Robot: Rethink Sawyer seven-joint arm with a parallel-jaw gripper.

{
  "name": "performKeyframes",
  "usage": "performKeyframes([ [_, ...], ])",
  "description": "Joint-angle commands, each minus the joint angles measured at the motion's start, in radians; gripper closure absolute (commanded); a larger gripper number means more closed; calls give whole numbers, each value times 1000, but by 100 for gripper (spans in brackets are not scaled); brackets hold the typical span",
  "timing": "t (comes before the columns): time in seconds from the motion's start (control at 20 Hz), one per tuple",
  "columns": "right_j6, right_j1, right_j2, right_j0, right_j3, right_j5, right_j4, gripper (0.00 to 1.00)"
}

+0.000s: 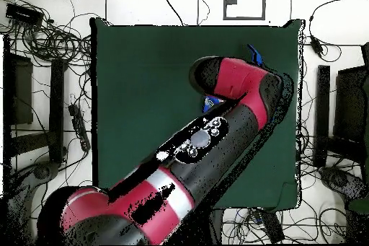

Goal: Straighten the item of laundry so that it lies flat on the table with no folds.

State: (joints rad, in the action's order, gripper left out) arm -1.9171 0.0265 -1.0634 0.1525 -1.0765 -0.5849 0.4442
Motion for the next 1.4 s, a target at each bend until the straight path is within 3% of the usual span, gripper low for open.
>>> performKeyframes([
  [0.05,-366,61,-132,78,-201,80,-49,100],
  [0.25,-451,29,-248,142,-300,215,-82,100],
  [0.4,-494,16,-286,185,-360,243,-75,100],
  [0.75,-524,85,-186,221,-417,44,2,100],
  [1.1,-605,134,-144,250,-436,-109,46,100],
  [1.4,-675,157,-116,308,-471,-57,83,100],
])
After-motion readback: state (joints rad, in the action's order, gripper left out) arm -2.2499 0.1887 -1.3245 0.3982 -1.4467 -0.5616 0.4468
